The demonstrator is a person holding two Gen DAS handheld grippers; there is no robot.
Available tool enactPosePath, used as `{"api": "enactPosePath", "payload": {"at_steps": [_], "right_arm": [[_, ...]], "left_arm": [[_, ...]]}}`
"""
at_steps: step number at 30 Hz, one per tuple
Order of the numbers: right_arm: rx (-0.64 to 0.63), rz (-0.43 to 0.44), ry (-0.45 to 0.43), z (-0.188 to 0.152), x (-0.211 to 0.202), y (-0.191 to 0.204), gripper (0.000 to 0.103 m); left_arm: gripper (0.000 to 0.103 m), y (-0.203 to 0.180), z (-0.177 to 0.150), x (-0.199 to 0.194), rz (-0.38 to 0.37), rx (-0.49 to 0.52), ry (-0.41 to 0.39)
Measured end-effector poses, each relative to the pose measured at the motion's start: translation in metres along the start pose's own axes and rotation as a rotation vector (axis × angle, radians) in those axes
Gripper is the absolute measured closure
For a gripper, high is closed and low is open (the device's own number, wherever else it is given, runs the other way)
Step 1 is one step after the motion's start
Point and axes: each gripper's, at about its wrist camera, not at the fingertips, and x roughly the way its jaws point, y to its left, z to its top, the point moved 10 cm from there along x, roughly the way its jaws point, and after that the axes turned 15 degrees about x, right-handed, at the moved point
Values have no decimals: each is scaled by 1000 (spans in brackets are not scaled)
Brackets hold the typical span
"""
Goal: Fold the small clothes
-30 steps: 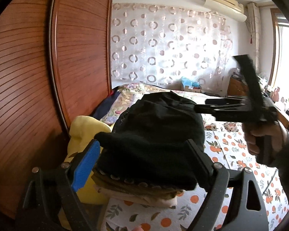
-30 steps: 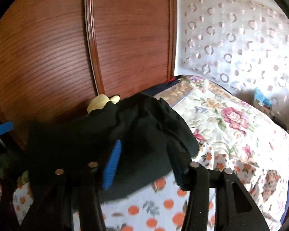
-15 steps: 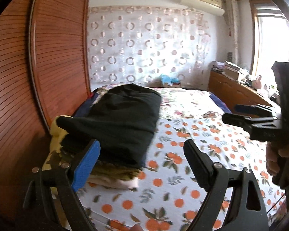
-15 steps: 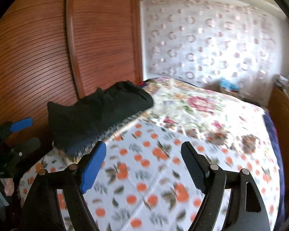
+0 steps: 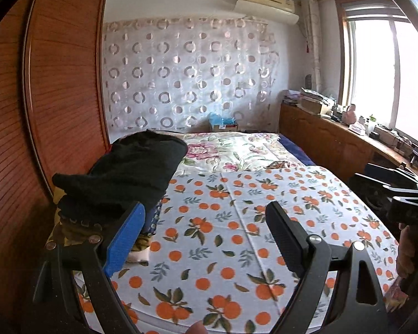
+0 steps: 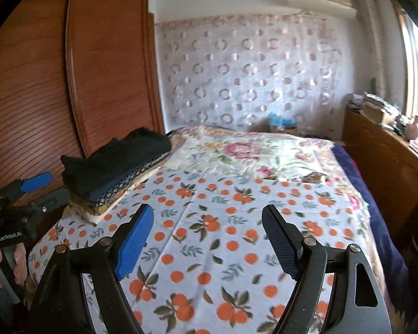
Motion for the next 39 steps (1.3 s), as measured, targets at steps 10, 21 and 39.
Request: {"api": "enactPosePath", "payload": {"at_steps": [10,21,39], "right_arm": [[28,-44,-110,-3,-48,15,17],[32,-68,-195,-12,-71,24,9],[39,-74,-188,-10,-66,14,9]], "left_arm": [[14,-14,37,-28,29,35,-62],[14,-16,59,-55,18,21,-120],[14,-16,53,-52,45,23,-100]]}}
